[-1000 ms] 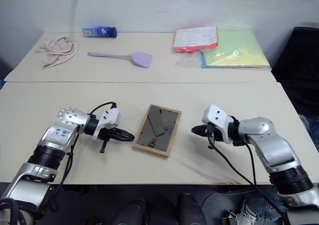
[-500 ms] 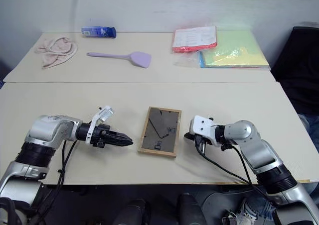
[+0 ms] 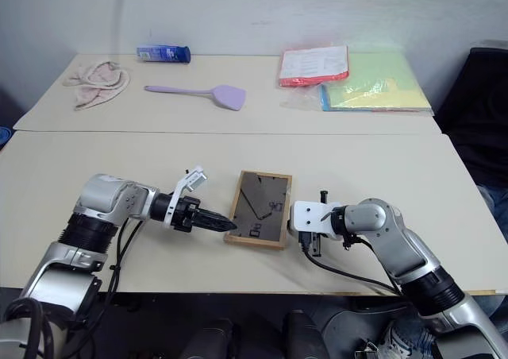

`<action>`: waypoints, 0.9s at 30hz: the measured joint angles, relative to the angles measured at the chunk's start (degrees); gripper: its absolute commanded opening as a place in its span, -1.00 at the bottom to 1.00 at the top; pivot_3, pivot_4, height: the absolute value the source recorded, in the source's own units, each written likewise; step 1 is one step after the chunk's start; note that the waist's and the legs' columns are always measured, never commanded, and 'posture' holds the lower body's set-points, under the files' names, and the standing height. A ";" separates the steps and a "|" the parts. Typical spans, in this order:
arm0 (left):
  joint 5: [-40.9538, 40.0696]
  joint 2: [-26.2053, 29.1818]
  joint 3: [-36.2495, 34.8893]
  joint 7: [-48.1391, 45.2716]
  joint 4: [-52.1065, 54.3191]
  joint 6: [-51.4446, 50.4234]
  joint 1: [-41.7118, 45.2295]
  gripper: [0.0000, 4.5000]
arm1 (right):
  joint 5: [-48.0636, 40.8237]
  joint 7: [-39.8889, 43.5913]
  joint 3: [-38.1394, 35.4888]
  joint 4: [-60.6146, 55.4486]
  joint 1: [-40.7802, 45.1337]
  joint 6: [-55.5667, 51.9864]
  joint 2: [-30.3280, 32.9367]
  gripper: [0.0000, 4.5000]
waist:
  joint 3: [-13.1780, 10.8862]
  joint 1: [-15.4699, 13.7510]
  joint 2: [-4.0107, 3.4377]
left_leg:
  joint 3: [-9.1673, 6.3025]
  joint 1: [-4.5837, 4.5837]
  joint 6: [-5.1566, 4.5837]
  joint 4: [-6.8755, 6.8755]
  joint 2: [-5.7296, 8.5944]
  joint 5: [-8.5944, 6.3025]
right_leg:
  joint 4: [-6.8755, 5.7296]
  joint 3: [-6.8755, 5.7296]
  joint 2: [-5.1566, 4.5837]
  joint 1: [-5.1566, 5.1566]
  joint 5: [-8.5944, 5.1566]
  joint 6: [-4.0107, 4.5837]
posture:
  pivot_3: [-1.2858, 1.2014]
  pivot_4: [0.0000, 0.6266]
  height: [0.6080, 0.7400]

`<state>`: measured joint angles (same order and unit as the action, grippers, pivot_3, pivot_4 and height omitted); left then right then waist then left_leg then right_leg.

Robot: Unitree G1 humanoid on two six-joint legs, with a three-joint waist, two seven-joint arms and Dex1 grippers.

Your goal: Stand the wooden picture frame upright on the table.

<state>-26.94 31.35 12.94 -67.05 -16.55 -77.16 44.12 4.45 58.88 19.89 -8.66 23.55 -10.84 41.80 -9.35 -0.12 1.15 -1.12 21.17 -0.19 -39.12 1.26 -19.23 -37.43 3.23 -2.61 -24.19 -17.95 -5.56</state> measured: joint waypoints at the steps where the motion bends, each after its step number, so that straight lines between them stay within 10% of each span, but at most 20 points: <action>1: 0.00 -0.84 -0.03 0.52 -0.28 -0.34 0.36 0.99 | 0.17 -0.01 -0.05 0.03 0.00 -0.02 -0.15 -1.00 | 0.01 -0.07 0.01 | -0.02 -0.02 0.00 -0.01 0.00 0.00 | 0.02 -0.01 0.00 0.04 0.00 0.00 | 0.03 -0.52 1.00; 4: -0.30 -3.81 -0.05 1.61 -1.12 -0.79 0.94 0.91 | 0.35 -0.16 -0.09 0.04 -0.04 -0.05 -0.71 -1.00 | 0.03 -0.03 0.02 | -0.02 -0.04 0.00 -0.01 0.01 0.00 | 0.02 -0.01 -0.01 0.07 0.00 0.00 | 0.03 -0.52 1.00; 10: -0.86 -7.10 0.23 3.64 -4.72 -1.67 2.11 0.15 | 0.27 -0.70 -0.77 -0.63 -1.42 0.71 -0.68 -1.00 | 0.02 0.22 0.02 | -0.02 0.08 0.04 0.01 -0.01 0.00 | 0.01 -0.01 0.03 -0.08 0.00 0.00 | 0.03 -0.52 1.00; 27: -1.12 0.86 1.87 0.95 -4.21 2.02 1.48 0.15 | -1.79 8.62 -3.52 1.03 -1.51 4.59 9.78 -1.00 | 0.01 0.05 0.03 | -0.02 0.13 0.05 0.02 0.00 -0.01 | 0.10 0.00 -0.01 -0.09 0.00 0.00 | 0.03 -0.52 1.00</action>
<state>-28.06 32.21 14.81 -66.10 -20.77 -75.14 45.60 2.67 67.50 16.37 -7.63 22.05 -6.25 51.58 -9.34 -0.07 1.18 -1.14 21.30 -0.14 -39.10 1.26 -19.24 -37.33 3.23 -2.61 -24.28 -17.95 -5.56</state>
